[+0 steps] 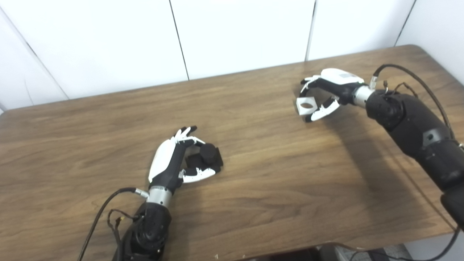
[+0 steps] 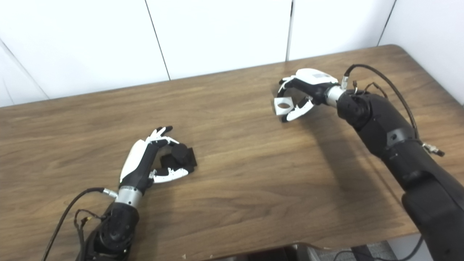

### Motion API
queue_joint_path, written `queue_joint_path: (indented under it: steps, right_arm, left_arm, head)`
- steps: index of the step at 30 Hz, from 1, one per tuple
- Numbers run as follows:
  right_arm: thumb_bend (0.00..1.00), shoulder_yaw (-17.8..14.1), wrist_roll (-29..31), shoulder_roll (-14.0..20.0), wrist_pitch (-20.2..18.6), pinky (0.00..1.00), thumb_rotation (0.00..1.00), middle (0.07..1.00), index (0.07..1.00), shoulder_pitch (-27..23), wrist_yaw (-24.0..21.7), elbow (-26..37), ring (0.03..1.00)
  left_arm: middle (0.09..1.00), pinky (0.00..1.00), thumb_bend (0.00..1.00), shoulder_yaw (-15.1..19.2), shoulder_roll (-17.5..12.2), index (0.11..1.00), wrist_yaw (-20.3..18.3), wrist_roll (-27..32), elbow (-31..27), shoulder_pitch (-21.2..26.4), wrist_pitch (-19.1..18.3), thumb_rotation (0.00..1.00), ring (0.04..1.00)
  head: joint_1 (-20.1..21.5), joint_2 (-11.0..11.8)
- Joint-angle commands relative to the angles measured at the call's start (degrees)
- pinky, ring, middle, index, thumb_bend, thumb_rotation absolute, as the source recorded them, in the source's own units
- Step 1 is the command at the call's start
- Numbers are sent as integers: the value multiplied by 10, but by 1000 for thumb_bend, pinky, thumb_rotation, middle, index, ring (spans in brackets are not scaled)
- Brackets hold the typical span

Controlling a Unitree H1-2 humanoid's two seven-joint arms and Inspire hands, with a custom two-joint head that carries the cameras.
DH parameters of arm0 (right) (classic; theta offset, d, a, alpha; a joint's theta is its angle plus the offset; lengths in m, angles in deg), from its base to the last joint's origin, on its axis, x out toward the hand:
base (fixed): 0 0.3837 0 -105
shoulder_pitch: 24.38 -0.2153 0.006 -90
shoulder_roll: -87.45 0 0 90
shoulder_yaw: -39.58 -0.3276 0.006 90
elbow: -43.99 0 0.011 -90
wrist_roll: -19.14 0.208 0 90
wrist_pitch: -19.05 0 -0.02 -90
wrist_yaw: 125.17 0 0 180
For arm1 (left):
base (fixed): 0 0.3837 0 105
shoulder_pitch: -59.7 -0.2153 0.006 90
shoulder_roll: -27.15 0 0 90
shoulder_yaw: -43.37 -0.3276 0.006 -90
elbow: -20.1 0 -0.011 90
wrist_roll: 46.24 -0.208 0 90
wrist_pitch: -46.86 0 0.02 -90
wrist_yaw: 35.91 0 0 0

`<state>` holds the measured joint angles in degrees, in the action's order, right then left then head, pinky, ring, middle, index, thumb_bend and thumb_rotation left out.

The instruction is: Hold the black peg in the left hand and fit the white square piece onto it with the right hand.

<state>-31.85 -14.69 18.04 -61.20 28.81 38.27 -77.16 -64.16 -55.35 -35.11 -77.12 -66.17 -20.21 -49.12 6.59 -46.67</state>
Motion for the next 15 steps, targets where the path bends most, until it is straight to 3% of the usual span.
queue_joint_path:
  steps: [1, 7, 11, 13, 15]
  right_arm:
    - [806, -6, -7, 17, 0, 975, 287, 920, 691, -17, 8, 4, 960]
    - [810, -6, -6, 16, -2, 974, 289, 919, 688, -15, 7, 8, 959]
    - [794, -10, -6, 13, -1, 959, 260, 904, 628, -12, 18, 8, 950]
    - [610, -12, -3, 12, -2, 973, 186, 899, 534, -9, 21, 11, 954]
    - [545, -14, -2, 10, 2, 978, 158, 885, 499, -7, 29, 10, 951]
  left_arm:
    - [944, 1000, 518, 3, -21, 492, -7, -22, 5, -9, -21, 86, 1000]
    - [944, 1000, 518, 6, -21, 492, -7, -17, 3, -10, -19, 86, 1000]
    - [946, 1000, 519, 5, -22, 492, -9, -19, 1, -9, -22, 85, 1000]
    - [945, 1000, 519, 5, -21, 492, -9, -19, 0, -10, -23, 85, 1000]
    - [946, 1000, 519, 5, -21, 492, -9, -20, -2, -11, -23, 85, 1000]
  head:
    - [0, 0]
    - [2, -2]
    - [2, -2]
    - [0, -3]
    - [-1, -3]
